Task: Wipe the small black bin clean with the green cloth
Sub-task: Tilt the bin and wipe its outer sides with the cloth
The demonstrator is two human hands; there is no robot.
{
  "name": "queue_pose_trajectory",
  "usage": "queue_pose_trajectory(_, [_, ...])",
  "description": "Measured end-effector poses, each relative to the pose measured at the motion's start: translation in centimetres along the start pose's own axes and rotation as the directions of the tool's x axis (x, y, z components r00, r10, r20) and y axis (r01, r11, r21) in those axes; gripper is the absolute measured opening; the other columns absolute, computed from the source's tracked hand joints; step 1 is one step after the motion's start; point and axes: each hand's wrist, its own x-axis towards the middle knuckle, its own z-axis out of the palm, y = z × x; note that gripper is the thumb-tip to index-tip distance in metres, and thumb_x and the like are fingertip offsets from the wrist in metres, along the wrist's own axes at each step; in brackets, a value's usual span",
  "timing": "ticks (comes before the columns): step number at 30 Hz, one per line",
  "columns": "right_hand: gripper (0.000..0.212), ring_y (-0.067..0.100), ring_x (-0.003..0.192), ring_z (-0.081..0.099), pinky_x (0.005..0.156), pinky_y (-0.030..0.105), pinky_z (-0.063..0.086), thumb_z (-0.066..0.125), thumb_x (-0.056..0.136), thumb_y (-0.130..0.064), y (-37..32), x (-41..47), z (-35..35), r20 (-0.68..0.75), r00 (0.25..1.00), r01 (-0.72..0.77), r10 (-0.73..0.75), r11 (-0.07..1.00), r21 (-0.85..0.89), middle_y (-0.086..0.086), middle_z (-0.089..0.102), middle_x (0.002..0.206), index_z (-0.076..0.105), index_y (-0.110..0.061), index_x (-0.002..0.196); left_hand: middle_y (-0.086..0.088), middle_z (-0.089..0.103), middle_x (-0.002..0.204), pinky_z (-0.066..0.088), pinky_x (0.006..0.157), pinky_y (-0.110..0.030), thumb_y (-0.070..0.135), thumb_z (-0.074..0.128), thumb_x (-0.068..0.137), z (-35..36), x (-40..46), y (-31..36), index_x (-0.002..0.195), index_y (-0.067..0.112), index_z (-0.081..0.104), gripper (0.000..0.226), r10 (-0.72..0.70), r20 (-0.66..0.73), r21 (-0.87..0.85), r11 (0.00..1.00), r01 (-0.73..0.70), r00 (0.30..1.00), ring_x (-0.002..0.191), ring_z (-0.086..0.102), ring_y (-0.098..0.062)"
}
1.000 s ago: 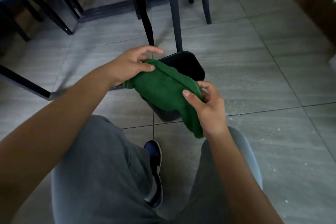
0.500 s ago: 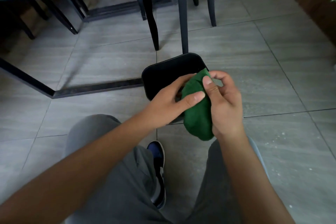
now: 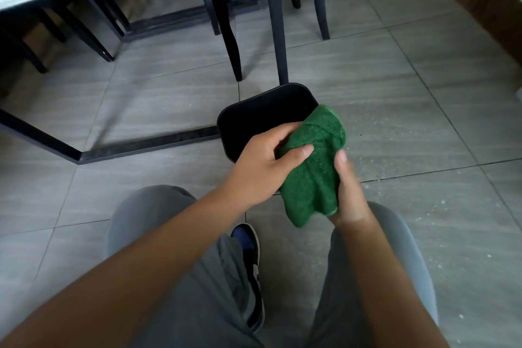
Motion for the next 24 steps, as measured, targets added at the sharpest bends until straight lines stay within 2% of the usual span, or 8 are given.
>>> queue_pose_trajectory(2, [0.090, 0.040, 0.134, 0.057, 0.102, 0.052, 0.053, 0.081, 0.080, -0.057, 0.7, -0.4, 0.1, -0.046, 0.996, -0.065, 0.070, 0.992, 0.105, 0.024, 0.059, 0.143, 0.050, -0.004, 0.147, 0.003, 0.061, 0.136, 0.047, 0.107, -0.035, 0.027, 0.064, 0.096, -0.2, 0.7, -0.4, 0.133, 0.015, 0.062, 0.039, 0.138, 0.012, 0.329, 0.935, -0.134, 0.990, 0.125, 0.058, -0.009])
queue_pose_trajectory(4, [0.087, 0.039, 0.131, 0.060, 0.100, 0.050, 0.055, 0.087, 0.077, -0.046, 1.0, -0.5, -0.1, -0.107, 0.989, -0.083, 0.100, 0.986, 0.146, 0.023, 0.061, 0.142, 0.052, -0.006, 0.146, 0.002, 0.045, 0.152, 0.036, 0.115, -0.034, 0.040, 0.061, 0.094, -1.0, 1.8, -0.9, 0.137, 0.016, 0.059, 0.049, 0.167, 0.096, 0.533, 0.824, -0.192, 0.981, 0.137, 0.045, -0.014])
queue_pose_trajectory(8, [0.052, 0.036, 0.126, 0.065, 0.100, 0.051, 0.056, 0.069, 0.095, -0.024, 0.4, -0.1, -1.3, -0.255, 0.961, -0.079, 0.107, 0.990, 0.119, 0.019, 0.066, 0.137, 0.056, -0.008, 0.143, 0.005, 0.028, 0.163, 0.023, 0.122, -0.035, 0.061, 0.044, 0.098, -3.6, 3.7, -1.7, 0.151, 0.026, 0.041, 0.064, -0.141, 0.213, 0.551, 0.834, 0.000, 0.967, 0.149, 0.026, -0.011])
queue_pose_trajectory(13, [0.036, 0.030, 0.115, 0.072, 0.100, 0.049, 0.057, 0.066, 0.099, -0.025, -1.2, 1.6, -3.4, -0.395, 0.910, -0.133, 0.123, 0.991, 0.000, 0.013, 0.075, 0.122, 0.066, -0.008, 0.131, 0.000, 0.029, 0.163, 0.026, 0.119, -0.032, 0.055, 0.050, 0.099, -5.6, 6.7, -5.6, 0.158, 0.023, 0.022, 0.073, -0.188, 0.384, 0.754, 0.629, -0.189, 0.904, 0.148, 0.029, -0.017])
queue_pose_trajectory(15, [0.029, 0.027, 0.111, 0.074, 0.094, 0.043, 0.061, 0.065, 0.100, -0.024, -1.7, 2.6, -4.4, -0.417, 0.906, -0.116, 0.073, 0.990, -0.077, 0.008, 0.077, 0.118, 0.069, -0.012, 0.126, -0.004, 0.026, 0.164, 0.024, 0.120, -0.033, 0.057, 0.051, 0.097, -5.8, 7.7, -8.6, 0.159, 0.020, 0.017, 0.080, -0.267, 0.412, 0.813, 0.540, -0.219, 0.871, 0.151, 0.024, -0.022])
queue_pose_trajectory(17, [0.028, 0.025, 0.110, 0.074, 0.091, 0.041, 0.062, 0.065, 0.100, -0.025, -2.0, 3.2, -5.1, -0.464, 0.885, -0.081, 0.039, 0.994, -0.070, 0.006, 0.078, 0.118, 0.068, -0.014, 0.126, -0.008, 0.025, 0.165, 0.021, 0.122, -0.037, 0.058, 0.051, 0.097, -5.5, 8.4, -11.6, 0.160, 0.018, 0.016, 0.082, -0.317, 0.395, 0.845, 0.494, -0.205, 0.862, 0.154, 0.018, -0.026])
queue_pose_trajectory(20, [0.032, 0.025, 0.109, 0.075, 0.089, 0.042, 0.061, 0.066, 0.100, -0.026, -1.4, 3.2, -5.9, -0.540, 0.840, -0.050, 0.045, 0.999, 0.005, 0.007, 0.078, 0.117, 0.067, -0.012, 0.128, -0.012, 0.035, 0.160, 0.029, 0.119, -0.038, 0.052, 0.050, 0.100, -4.6, 8.8, -14.9, 0.158, 0.019, 0.026, 0.071, -0.294, 0.371, 0.819, 0.550, -0.161, 0.881, 0.149, 0.030, -0.029])
queue_pose_trajectory(24, [0.030, 0.025, 0.106, 0.076, 0.086, 0.041, 0.062, 0.065, 0.100, -0.026, -0.4, 2.8, -6.7, -0.562, 0.827, -0.093, 0.036, 0.993, -0.074, 0.008, 0.078, 0.115, 0.069, -0.011, 0.126, -0.001, 0.055, 0.144, 0.048, 0.104, -0.039, 0.043, 0.048, 0.103, -3.4, 8.4, -16.7, 0.148, 0.026, 0.044, 0.049, -0.295, 0.394, 0.707, 0.703, -0.082, 0.871, 0.128, 0.055, -0.020])
